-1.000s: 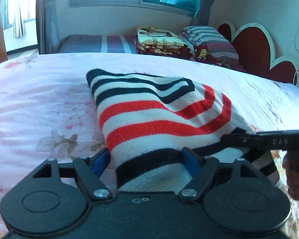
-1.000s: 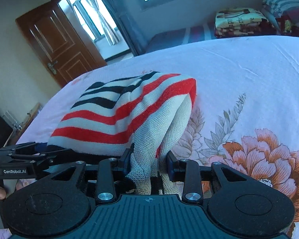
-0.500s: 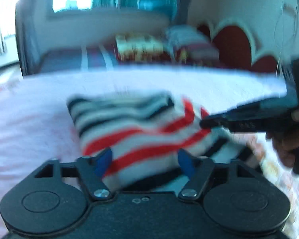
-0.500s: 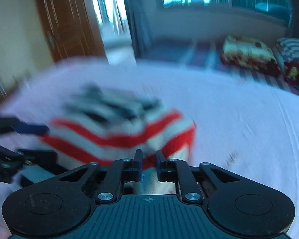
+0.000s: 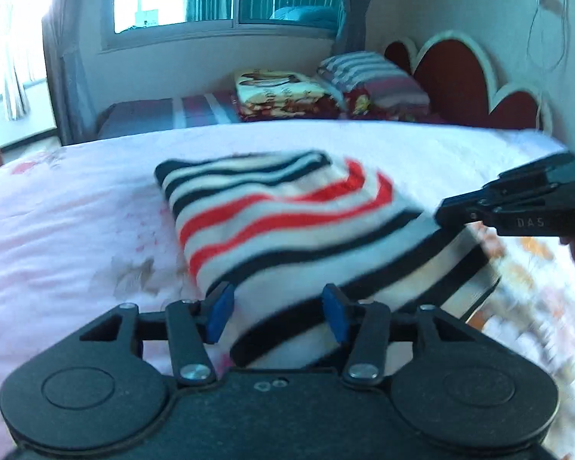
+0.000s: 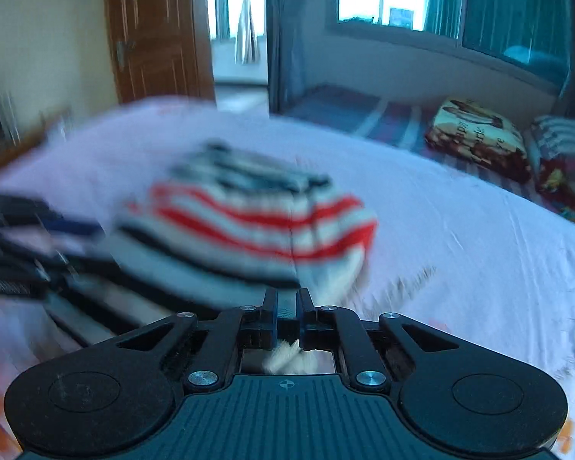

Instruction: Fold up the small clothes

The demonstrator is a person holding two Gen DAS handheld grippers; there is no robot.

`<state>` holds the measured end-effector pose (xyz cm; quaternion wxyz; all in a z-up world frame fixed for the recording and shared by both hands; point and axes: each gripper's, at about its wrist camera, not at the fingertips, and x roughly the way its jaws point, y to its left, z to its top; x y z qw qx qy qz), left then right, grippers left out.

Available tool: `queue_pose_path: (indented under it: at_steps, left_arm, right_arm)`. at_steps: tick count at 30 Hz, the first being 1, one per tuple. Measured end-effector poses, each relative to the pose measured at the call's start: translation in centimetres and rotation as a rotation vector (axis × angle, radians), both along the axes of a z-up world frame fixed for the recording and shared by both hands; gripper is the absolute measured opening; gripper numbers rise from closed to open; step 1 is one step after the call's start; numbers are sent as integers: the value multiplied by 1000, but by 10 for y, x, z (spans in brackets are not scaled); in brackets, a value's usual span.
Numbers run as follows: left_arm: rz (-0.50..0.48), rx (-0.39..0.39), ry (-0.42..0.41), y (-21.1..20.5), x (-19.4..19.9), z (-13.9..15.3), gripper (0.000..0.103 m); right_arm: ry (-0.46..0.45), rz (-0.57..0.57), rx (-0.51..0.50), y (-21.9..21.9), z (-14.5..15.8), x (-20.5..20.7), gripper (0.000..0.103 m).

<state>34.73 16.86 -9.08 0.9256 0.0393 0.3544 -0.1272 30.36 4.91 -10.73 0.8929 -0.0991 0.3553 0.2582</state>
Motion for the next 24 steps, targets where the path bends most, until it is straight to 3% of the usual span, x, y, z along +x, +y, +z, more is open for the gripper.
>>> queue_pose_path:
  at_steps: [6,13,17,24]
  left_arm:
    - [-10,34,-27,-1,-2,-6,50]
    - [76,25,-44,18,-43,4,48]
    - [112,-19,-6,27,-46,-7,48]
    - [137,3,2,20,-47,-13,50]
  right_arm:
    - [43,-88,13,-3,-21,14,8]
    - [3,-46,72,-8,15,-27,8]
    - [46,-27,-2,-2,-9,-31,8]
    - [84,-69,3,-17,-33,-30,8]
